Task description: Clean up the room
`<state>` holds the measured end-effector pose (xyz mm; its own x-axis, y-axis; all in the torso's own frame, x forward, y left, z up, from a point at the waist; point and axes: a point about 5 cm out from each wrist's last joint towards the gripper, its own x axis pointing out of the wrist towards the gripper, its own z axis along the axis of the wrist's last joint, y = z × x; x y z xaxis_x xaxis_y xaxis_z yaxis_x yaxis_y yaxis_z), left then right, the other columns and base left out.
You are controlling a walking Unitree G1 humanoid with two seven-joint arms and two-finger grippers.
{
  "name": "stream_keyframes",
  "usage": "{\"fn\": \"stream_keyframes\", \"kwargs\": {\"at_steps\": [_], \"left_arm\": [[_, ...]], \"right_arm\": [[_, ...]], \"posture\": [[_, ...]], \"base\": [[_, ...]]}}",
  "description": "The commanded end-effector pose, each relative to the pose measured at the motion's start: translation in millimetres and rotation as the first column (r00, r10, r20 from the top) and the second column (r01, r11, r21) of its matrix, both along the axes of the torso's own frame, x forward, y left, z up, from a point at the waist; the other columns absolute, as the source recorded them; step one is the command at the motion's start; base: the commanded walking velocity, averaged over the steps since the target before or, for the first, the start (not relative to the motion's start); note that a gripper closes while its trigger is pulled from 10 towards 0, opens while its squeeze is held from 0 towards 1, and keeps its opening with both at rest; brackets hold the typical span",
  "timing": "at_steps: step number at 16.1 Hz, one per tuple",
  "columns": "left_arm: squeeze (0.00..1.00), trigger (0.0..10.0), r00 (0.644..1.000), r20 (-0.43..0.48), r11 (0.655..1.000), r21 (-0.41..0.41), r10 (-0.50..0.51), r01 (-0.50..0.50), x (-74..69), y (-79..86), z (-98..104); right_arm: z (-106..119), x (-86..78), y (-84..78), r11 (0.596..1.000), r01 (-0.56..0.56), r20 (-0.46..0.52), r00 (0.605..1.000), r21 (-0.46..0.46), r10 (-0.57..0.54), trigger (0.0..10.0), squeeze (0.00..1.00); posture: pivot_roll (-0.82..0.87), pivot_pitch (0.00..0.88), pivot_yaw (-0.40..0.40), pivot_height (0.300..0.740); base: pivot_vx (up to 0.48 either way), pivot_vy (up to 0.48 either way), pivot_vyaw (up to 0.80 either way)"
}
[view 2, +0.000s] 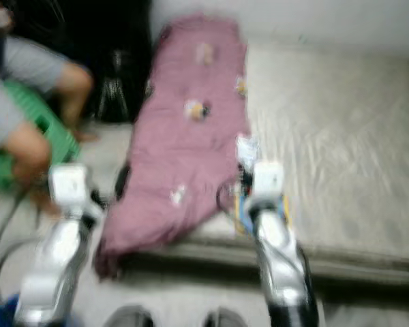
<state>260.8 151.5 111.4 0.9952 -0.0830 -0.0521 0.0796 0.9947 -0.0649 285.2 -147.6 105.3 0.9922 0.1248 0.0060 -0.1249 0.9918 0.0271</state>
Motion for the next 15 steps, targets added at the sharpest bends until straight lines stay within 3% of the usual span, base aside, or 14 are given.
{"fn": "stream_keyframes", "kwargs": {"at_steps": [1, 15], "left_arm": [[0.00, 10.0, 1.000, 0.007, 1.000, 0.004, 0.019, -0.019, -0.3, 6.7, 1.5], [0.00, 10.0, 1.000, -0.016, 0.999, 0.045, 0.022, -0.022, -4.8, 13.5, -5.0]], "right_arm": [[7.2, 1.4, 8.6, 1.000, -0.027, 0.032, 0.999, 0.001, 0.027, 10.0, 0.00], [6.7, -2.6, 11.3, 0.998, -0.057, 0.041, 0.998, -0.017, 0.057, 10.0, 0.00]], "posture": [[-0.01, 0.092, -0.041, 0.740], [-0.02, 0.079, -0.039, 0.740]], "base": [[0.000, 0.000, 0.80], [0.000, 0.000, 0.80]]}}
